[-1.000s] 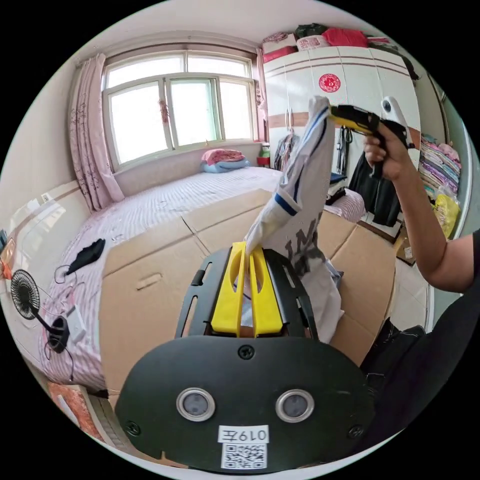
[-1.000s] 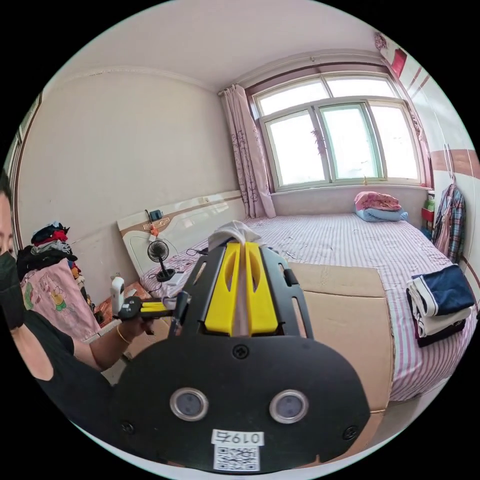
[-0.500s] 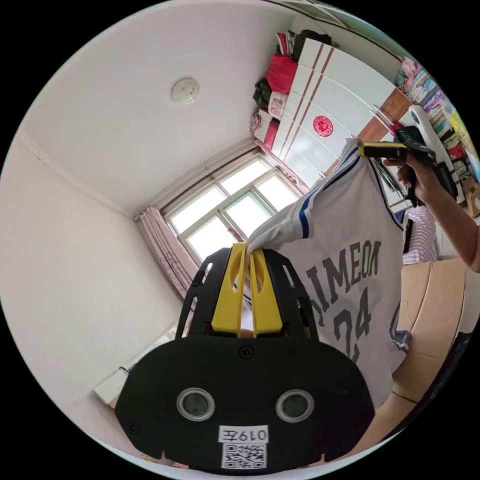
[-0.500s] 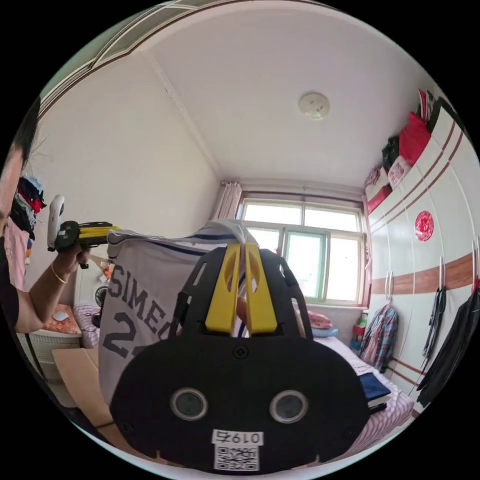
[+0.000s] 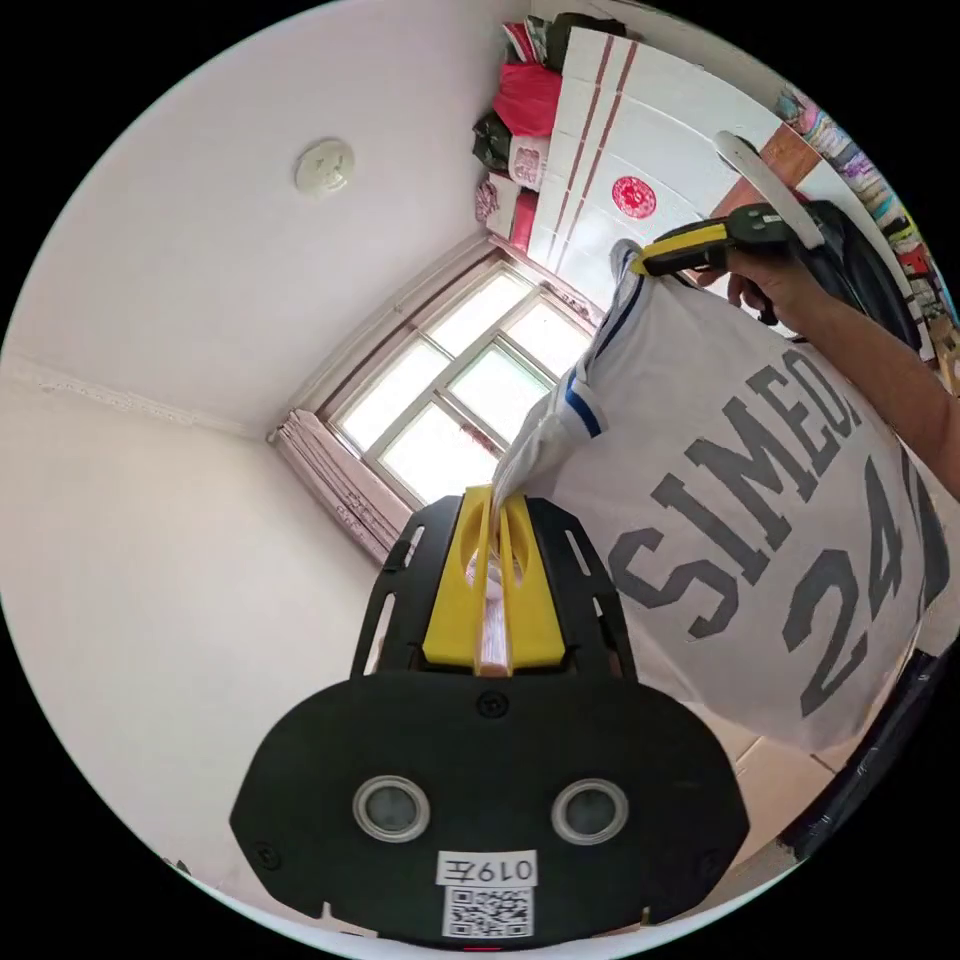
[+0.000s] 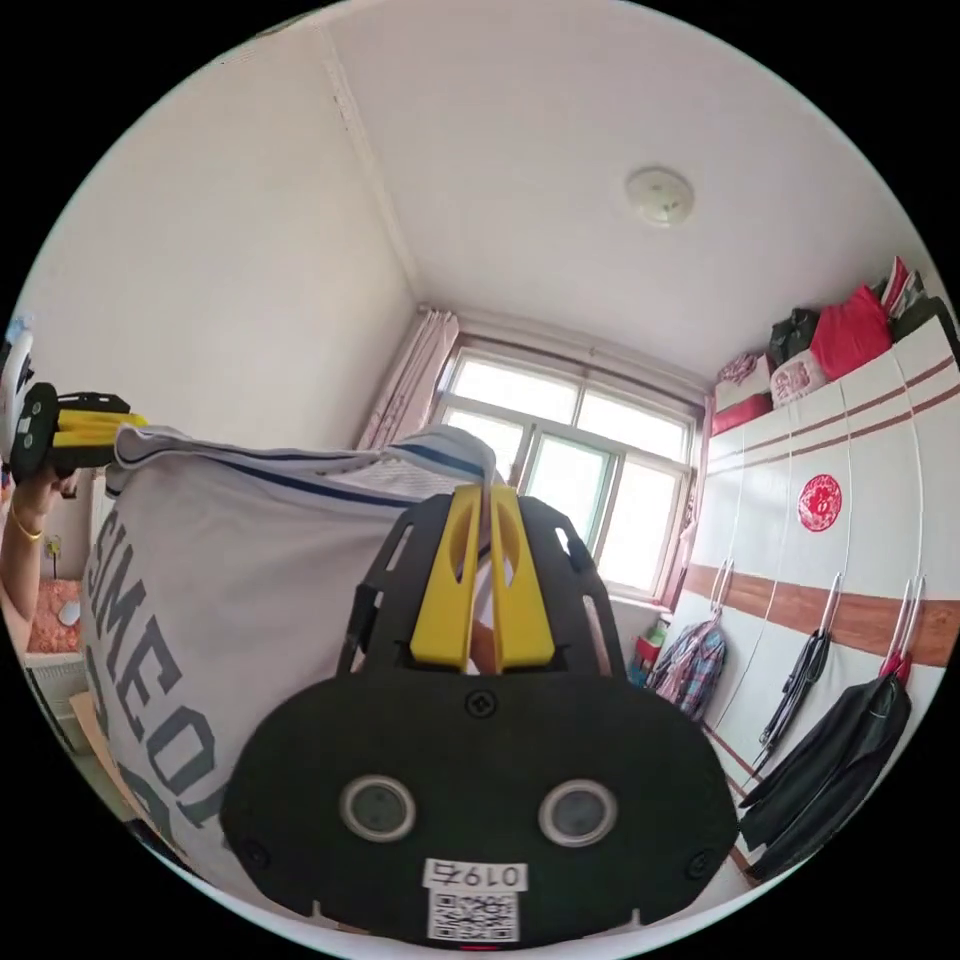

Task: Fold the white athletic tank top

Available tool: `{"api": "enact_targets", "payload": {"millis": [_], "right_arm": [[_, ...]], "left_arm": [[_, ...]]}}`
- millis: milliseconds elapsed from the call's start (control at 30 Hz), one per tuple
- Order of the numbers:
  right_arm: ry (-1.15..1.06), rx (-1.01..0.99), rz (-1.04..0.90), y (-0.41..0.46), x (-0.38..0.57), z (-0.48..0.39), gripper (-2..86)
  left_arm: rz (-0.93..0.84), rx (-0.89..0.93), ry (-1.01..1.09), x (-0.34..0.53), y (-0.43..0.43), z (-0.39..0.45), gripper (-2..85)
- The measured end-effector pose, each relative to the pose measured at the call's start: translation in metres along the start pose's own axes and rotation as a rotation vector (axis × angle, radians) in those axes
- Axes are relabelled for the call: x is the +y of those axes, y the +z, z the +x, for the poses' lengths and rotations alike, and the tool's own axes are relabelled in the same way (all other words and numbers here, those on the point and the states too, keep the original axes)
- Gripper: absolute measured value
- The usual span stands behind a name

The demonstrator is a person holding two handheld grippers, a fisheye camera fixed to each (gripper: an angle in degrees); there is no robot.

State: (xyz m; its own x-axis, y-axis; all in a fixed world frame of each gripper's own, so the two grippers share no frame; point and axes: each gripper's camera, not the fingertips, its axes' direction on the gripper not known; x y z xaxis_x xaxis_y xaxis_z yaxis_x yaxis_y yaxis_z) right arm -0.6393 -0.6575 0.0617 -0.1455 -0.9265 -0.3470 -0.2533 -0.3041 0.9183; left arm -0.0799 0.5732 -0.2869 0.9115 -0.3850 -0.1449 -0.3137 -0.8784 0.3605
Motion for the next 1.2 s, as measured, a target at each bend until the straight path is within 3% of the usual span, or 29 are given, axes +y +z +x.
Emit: {"api": "enact_targets", "payload": {"millis": [267,400,467,567,700,800,867,1033,1200], "right_arm": [[-0.015,-0.126,-0.662,0.375,0.165,-0.082,0.6],[-0.002,-0.189,-0.875,0.471,0.235,-0.126,2.7],[-0.008,-0.284,-1.0,0.504,0.272,-0.148,4.2],[-0.074,-0.329,-1.032,0.509,0.297,-0.165,2.6],[-0.102,-0.432,-0.976,0.471,0.3,-0.169,0.4],[-0.07,-0.589,-0.794,0.386,0.293,-0.171,-0.4],[-0.028,-0.657,-0.641,0.306,0.296,-0.174,-0.5],[-0.018,-0.753,-0.534,0.173,0.324,-0.197,-0.4],[-0.008,-0.794,-0.482,0.089,0.32,-0.231,1.5]], "left_arm": [[-0.496,0.262,0.119,0.088,0.32,0.129,0.4],[-0.658,0.427,0.08,0.151,0.444,0.202,0.3],[-0.705,0.6,-0.017,0.201,0.496,0.234,0.4],[-0.702,0.745,-0.183,0.257,0.522,0.247,0.6],[-0.674,0.755,-0.292,0.31,0.512,0.239,0.7],[-0.647,0.723,-0.314,0.346,0.473,0.229,0.9],[-0.497,0.803,-0.371,0.37,0.407,0.222,1.0],[-0.203,1.064,-0.379,0.415,0.242,0.252,1.9],[-0.204,1.062,-0.409,0.443,0.118,0.303,5.1]]}}
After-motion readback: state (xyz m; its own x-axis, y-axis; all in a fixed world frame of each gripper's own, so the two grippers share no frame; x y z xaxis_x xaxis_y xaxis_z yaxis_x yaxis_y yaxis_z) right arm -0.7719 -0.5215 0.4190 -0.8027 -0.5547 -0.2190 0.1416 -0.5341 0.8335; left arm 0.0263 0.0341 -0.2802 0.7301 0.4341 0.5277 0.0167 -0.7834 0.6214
